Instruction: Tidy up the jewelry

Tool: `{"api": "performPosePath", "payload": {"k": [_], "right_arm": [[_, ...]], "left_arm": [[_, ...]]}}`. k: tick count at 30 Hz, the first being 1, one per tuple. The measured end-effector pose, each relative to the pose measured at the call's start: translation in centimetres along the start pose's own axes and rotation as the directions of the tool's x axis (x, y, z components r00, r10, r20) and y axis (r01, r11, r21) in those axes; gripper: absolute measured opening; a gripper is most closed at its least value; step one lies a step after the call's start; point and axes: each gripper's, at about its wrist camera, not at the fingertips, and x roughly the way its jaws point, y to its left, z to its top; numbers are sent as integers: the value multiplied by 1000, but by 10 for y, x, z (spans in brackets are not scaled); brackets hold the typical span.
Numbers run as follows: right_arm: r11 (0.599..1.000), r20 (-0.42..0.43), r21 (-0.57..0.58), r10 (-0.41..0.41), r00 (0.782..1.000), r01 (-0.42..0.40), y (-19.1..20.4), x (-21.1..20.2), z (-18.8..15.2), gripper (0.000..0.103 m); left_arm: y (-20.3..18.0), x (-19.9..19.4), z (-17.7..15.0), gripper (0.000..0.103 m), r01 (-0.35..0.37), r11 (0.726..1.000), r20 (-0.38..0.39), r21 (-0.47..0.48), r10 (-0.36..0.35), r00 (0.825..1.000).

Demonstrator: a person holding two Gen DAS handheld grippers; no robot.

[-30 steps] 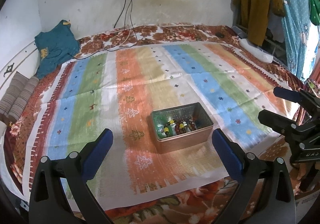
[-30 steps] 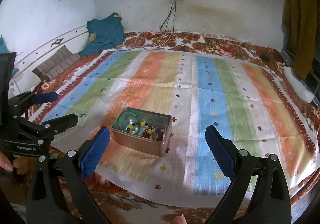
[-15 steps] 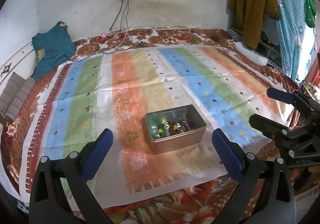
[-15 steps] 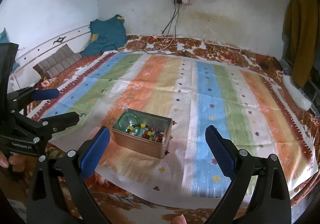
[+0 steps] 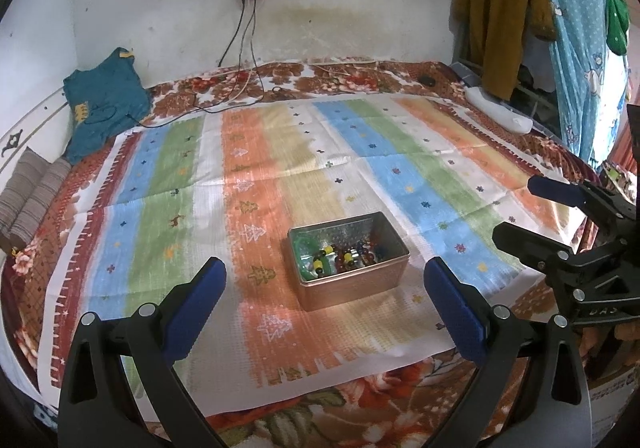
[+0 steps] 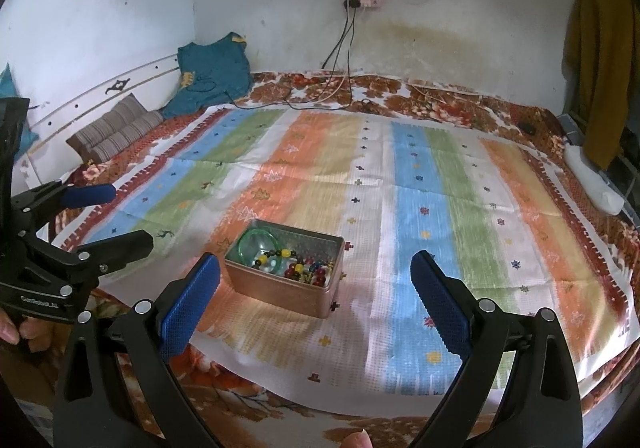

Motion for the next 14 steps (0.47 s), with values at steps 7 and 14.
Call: {"api": "performPosePath", "payload": {"k": [7, 14], "right_arm": [[1000, 3, -8, 10, 1000, -10, 4, -1, 1, 97], [1000, 14, -7, 22, 1000, -22, 1, -2, 0, 97]], "left_arm": [[0, -2, 1, 97, -5, 1000, 6, 10, 5, 1000], [-1, -2, 4, 97, -3, 1000, 12, 13, 3, 1000]]}}
